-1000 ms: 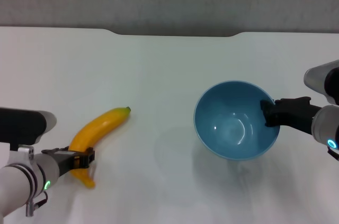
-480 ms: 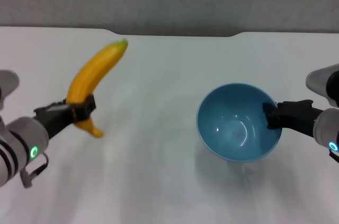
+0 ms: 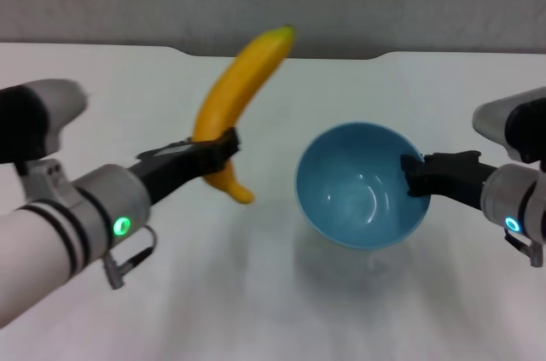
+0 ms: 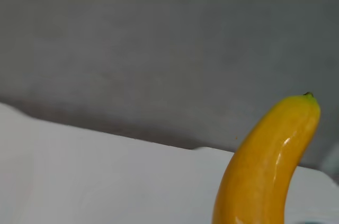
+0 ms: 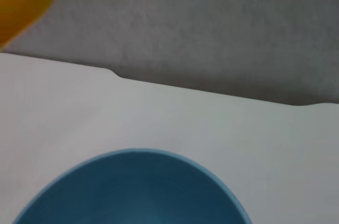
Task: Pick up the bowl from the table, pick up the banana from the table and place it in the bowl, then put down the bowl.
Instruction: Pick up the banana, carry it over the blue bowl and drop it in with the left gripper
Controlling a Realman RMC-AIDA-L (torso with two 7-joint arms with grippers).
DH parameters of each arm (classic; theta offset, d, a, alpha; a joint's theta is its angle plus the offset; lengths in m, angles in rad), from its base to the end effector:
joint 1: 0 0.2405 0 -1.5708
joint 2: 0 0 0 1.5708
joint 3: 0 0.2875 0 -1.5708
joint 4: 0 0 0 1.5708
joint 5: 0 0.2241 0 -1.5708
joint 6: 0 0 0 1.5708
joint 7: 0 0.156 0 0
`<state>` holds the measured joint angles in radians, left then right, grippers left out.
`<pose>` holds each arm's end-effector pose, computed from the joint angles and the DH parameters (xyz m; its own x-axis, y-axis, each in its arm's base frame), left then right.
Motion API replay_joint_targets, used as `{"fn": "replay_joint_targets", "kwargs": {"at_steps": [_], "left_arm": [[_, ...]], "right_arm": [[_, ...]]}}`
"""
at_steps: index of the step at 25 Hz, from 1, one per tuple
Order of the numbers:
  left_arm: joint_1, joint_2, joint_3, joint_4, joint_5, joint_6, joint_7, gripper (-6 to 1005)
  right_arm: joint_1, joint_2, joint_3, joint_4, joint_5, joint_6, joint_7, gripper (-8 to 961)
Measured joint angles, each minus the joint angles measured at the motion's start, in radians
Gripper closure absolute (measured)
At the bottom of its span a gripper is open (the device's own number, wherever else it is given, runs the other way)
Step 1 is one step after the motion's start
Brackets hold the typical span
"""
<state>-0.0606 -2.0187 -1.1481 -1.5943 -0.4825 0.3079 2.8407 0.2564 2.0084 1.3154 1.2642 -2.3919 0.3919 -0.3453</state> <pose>-0.1935 0.3441 -0.0545 0.4183 0.5061 0.7543 0.9067 -0.2817 -0.3138 0.2543 0.3941 -0.0590 0.7255 -0.5044 -0.4683 -0.6789 -0.4123 -0.6076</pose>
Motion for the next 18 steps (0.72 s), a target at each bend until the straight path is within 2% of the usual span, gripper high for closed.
{"fn": "replay_joint_targets", "kwargs": {"at_steps": [10, 14, 18], "left_arm": [[-0.076, 0.012, 0.085, -0.030, 0.007, 0.018, 0.002, 454], [-0.105, 0.012, 0.103, -0.013, 0.016, 0.020, 0.002, 449], [-0.111, 0.002, 0.107, 0.008, 0.029, 0.022, 0.002, 444]], "right_arm": [[0.064, 0.001, -0.037, -0.063, 0.045, -0.052, -0.001, 915], [0.083, 0.001, -0.067, -0.062, 0.055, -0.064, -0.001, 915], [0.091, 0.001, -0.084, -0.050, 0.057, -0.072, 0.002, 915]]}}
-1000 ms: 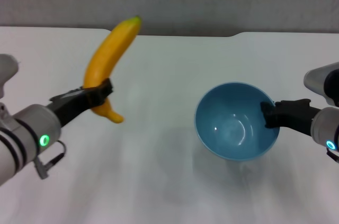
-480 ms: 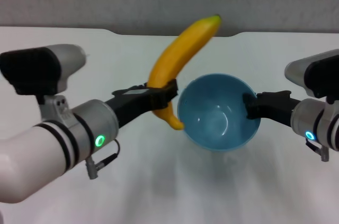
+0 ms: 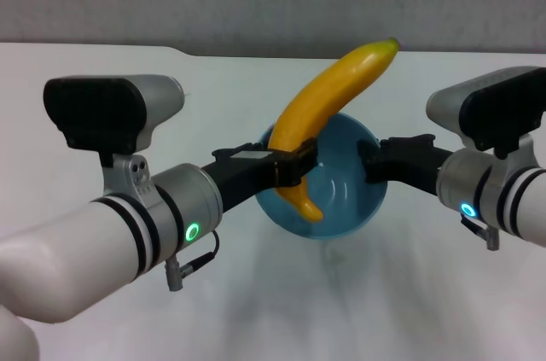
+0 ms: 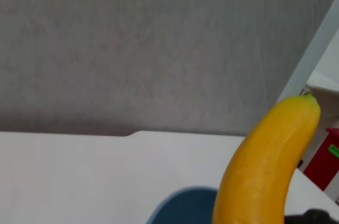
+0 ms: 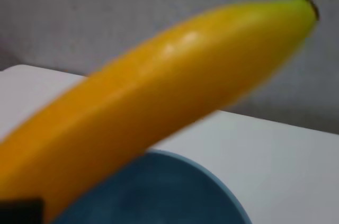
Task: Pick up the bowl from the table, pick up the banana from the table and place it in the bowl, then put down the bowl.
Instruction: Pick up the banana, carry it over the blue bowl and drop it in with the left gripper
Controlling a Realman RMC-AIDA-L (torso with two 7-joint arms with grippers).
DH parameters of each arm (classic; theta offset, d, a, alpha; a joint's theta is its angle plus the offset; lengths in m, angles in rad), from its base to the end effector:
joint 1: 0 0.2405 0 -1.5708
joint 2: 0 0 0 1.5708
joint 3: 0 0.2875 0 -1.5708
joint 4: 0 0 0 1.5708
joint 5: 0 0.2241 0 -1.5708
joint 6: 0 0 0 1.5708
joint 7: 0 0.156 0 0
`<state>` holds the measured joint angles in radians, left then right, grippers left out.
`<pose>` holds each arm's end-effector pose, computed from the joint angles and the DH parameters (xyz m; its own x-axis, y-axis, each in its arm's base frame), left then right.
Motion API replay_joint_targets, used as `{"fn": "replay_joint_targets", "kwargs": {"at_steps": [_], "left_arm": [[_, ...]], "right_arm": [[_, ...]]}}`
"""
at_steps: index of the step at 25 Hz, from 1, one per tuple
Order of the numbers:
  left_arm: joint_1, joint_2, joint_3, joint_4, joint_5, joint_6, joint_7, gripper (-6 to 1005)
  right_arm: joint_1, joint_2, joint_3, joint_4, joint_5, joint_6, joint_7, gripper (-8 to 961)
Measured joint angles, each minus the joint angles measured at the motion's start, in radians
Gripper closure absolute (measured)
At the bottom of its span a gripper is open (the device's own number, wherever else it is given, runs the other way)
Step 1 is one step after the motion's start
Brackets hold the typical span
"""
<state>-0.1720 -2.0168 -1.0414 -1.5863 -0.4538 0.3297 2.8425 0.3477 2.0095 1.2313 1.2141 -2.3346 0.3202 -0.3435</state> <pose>-0.1496 0.3408 -0.0875 0.5346 0.5078 0.6756 0.8337 -0.4480 -0.3230 0.2200 0.4051 -0.0822 0.7532 -0.4533 -0.4766 -0.6573 -0.4896 -0.5730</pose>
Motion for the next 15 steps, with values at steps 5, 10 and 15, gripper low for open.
{"fn": "replay_joint_targets", "kwargs": {"at_steps": [5, 10, 15], "left_arm": [[-0.010, -0.010, -0.001, 0.028, 0.015, -0.009, 0.000, 438], [-0.014, -0.011, -0.006, 0.044, 0.016, -0.006, 0.000, 431], [-0.031, -0.009, 0.002, 0.071, 0.029, -0.009, 0.000, 425]], "right_arm": [[0.007, 0.000, -0.027, 0.015, 0.023, -0.009, -0.004, 915], [0.005, 0.000, -0.036, 0.033, 0.025, -0.010, -0.005, 914], [0.002, 0.000, -0.036, 0.036, 0.025, -0.011, -0.005, 914]]}}
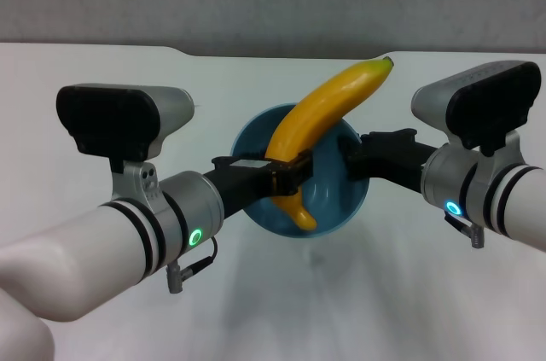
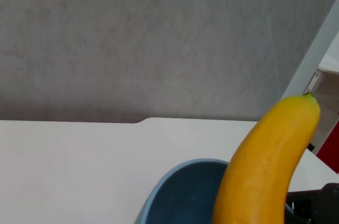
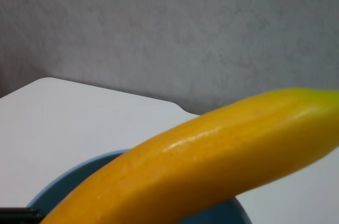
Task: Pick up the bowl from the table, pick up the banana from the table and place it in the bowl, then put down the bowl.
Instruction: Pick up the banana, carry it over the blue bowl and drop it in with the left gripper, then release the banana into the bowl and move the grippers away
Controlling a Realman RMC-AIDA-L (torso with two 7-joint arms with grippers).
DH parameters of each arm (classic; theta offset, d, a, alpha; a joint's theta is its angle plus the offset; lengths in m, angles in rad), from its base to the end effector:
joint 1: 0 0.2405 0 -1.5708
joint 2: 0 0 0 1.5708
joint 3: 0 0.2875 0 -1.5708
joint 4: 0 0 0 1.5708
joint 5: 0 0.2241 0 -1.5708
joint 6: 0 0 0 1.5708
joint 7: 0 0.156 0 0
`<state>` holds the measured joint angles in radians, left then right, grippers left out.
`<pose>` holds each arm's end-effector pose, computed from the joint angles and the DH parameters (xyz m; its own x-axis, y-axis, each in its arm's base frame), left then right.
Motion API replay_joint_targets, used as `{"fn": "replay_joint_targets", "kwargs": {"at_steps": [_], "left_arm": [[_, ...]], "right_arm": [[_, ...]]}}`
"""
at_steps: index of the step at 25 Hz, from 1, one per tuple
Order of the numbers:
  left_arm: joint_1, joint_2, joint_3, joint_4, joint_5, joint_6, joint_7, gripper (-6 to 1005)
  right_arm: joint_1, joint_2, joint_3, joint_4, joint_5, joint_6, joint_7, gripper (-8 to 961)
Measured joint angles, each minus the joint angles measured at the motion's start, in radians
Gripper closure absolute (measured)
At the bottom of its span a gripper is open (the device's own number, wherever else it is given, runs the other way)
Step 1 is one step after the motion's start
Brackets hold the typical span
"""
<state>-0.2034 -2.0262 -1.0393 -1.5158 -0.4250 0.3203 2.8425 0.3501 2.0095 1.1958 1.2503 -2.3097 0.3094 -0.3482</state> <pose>-0.1599 0.3474 -0.0983 0.5648 0.5145 0.6452 0.8188 -0.4468 -0.3604 0.2016 0.4003 -0.0879 0.7592 -0.4272 -0.4910 -0.6504 -0.5271 -0.5469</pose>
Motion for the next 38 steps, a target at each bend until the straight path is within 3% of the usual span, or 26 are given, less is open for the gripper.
{"fn": "replay_joint_targets", "kwargs": {"at_steps": [12, 15, 18, 23, 29, 38], "left_arm": [[0.010, -0.002, -0.017, -0.002, 0.009, 0.008, 0.000, 410], [0.023, -0.002, -0.035, -0.022, 0.052, 0.015, 0.000, 174], [0.058, -0.003, -0.062, -0.056, 0.141, 0.019, 0.000, 135], [0.132, -0.005, -0.145, -0.091, 0.265, 0.021, 0.000, 109], [0.182, -0.006, -0.269, -0.056, 0.261, 0.034, -0.011, 109], [0.183, -0.007, -0.292, -0.009, 0.261, 0.038, -0.020, 109]], "right_arm": [[-0.002, 0.000, -0.001, -0.007, -0.001, 0.001, 0.000, 915], [-0.004, 0.000, 0.005, -0.011, 0.000, 0.008, 0.000, 914], [0.005, -0.003, 0.009, -0.028, 0.020, 0.024, 0.003, 914], [0.098, -0.005, 0.039, -0.133, 0.089, 0.087, -0.001, 915], [0.218, -0.004, 0.097, -0.297, 0.281, 0.135, -0.121, 915], [0.432, -0.003, 0.173, -0.634, 0.593, 0.246, -0.377, 915]]}}
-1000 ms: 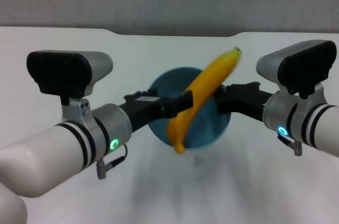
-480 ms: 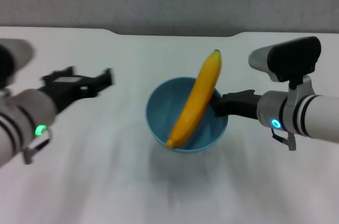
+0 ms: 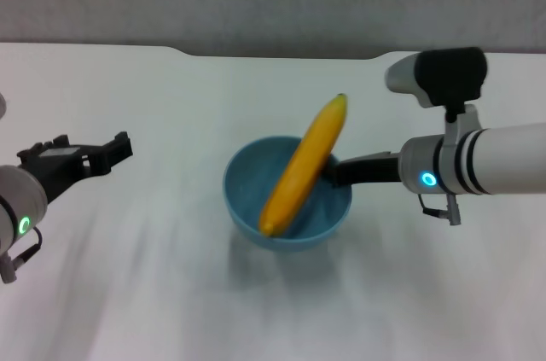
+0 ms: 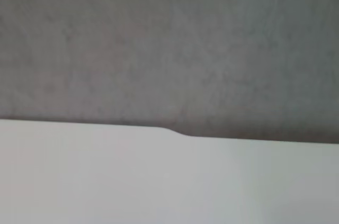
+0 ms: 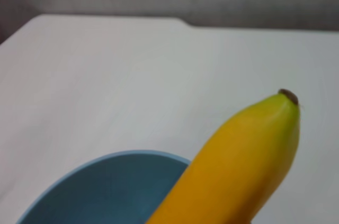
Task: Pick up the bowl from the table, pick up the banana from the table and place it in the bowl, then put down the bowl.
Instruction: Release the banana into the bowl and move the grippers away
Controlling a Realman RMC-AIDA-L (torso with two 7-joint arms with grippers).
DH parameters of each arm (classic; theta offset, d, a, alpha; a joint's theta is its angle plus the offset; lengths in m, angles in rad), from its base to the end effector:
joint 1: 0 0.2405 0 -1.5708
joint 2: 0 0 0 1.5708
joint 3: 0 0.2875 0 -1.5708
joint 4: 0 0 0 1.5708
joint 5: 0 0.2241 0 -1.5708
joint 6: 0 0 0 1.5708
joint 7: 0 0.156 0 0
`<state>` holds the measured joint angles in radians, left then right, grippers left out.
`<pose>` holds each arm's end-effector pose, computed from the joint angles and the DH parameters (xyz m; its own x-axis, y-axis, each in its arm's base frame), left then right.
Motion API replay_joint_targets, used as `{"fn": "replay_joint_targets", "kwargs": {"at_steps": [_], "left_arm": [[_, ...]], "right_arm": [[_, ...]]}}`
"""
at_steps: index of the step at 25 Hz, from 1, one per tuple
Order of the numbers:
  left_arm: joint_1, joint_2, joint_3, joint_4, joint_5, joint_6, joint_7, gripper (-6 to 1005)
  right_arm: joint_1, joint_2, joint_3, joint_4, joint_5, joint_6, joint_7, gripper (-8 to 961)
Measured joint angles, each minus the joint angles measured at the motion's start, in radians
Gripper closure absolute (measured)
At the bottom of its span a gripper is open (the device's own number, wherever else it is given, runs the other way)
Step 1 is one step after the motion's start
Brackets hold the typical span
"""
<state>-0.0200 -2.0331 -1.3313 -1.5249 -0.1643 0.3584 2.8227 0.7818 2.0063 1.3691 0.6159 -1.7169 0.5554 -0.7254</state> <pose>-0.2709 0.3602 -0.0051 0.5763 0.4565 0.6779 0.7903 -0.1001 -0.6044 0.2171 0.4635 -0.1145 0.6198 -0.6936 -0.3672 -0.7813 -0.5011 -0.3722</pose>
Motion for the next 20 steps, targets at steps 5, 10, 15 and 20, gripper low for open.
{"fn": "replay_joint_targets", "kwargs": {"at_steps": [5, 10, 15, 20], "left_arm": [[-0.007, -0.001, 0.000, 0.019, 0.000, 0.004, -0.002, 109], [-0.007, -0.001, -0.001, 0.023, 0.000, 0.004, -0.003, 109], [-0.008, -0.001, -0.002, 0.025, 0.000, 0.004, -0.016, 108], [-0.007, -0.001, -0.003, 0.025, 0.000, 0.003, -0.017, 108]], "right_arm": [[0.043, 0.001, 0.006, -0.069, 0.010, 0.039, -0.011, 914], [0.086, 0.002, 0.002, -0.142, 0.010, 0.074, -0.011, 914], [0.100, 0.003, -0.006, -0.186, 0.008, 0.085, -0.011, 914], [0.094, 0.004, -0.010, -0.191, 0.007, 0.087, -0.012, 915]]}}
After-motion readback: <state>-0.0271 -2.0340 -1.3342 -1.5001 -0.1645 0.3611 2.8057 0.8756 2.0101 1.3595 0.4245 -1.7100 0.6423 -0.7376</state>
